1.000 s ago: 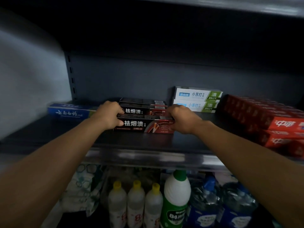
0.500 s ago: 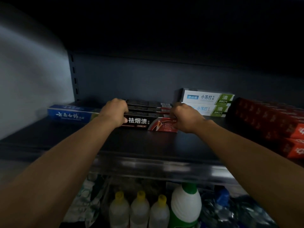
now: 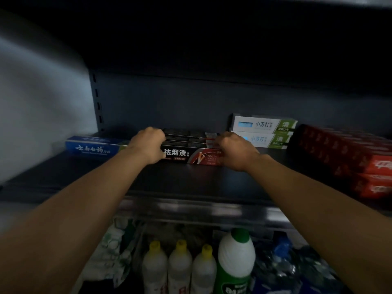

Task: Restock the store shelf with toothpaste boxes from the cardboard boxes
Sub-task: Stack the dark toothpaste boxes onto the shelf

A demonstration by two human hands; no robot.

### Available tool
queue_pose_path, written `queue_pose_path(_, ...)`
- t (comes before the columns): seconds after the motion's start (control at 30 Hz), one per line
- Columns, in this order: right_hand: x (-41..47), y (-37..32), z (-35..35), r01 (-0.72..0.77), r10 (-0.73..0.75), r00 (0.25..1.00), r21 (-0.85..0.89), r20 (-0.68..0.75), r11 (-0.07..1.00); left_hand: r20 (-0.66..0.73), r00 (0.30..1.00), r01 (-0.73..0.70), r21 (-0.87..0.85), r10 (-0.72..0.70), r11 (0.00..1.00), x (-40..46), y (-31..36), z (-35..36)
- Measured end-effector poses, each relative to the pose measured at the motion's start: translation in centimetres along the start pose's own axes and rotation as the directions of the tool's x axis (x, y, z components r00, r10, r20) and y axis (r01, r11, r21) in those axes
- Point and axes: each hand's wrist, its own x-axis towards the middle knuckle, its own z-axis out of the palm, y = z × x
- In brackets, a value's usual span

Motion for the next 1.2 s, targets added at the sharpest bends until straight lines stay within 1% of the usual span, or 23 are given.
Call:
queue_pose_path(0.27, -6.5, -1.4, -5.0, 0.055, -0.053, 0.998, 0.032, -0.039, 0.998, 0.003, 0.989, -0.148, -0.074, 0.149, 0.986, -6.5, 5.0, -3.9)
queue_pose_path(0.43, -13.2, -2.1, -6.7, 0.093, -0.095, 0.995, 0.046, 0.037, 0.995, 0.032, 0.962, -0.267, -0.096, 0.271, 0.959, -11.8, 8.9, -4.6)
queue_pose_path(0.57, -18.4, -2.2, -6.0, 0.111, -0.118, 0.99, 0.087, 0.08, 0.99, 0.093, 0.942, -0.313, -0.102, 0.323, 0.944, -15.3, 11.1, -2.9)
queue_pose_path(0.63, -21.1, -2.2, -4.6, 0.115, -0.126, 0.987, 0.112, 0.101, 0.987, 0.125, 0.929, -0.334, -0.118, 0.347, 0.935, -17.4, 12.1, -1.6)
queue_pose_path(0.7, -23.8, -2.2, -2.5, 0.112, -0.132, 0.983, 0.153, 0.13, 0.982, 0.168, 0.907, -0.357, -0.181, 0.387, 0.916, -19.5, 13.0, 0.5)
queue_pose_path(0.9, -31.4, -3.2, 5.2, 0.064, -0.154, 0.938, 0.283, 0.31, 0.957, 0.364, 0.825, -0.367, -0.234, 0.431, 0.9, -25.3, 14.5, 9.2)
queue_pose_path(1.0, -34.1, -3.8, 9.2, 0.019, -0.154, 0.892, 0.304, 0.426, 0.953, 0.467, 0.771, -0.35, -0.257, 0.433, 0.901, -27.0, 14.3, 13.7)
queue_pose_path(1.1, -35.7, -4.2, 13.0, -0.012, -0.171, 0.825, 0.319, 0.539, 0.948, 0.558, 0.724, -0.322, -0.246, 0.406, 0.914, -28.0, 13.9, 17.2)
queue_pose_path(1.2, -36.8, -4.4, 16.2, -0.05, -0.165, 0.78, 0.323, 0.604, 0.945, 0.632, 0.684, -0.267, -0.247, 0.364, 0.932, -28.8, 13.6, 20.3)
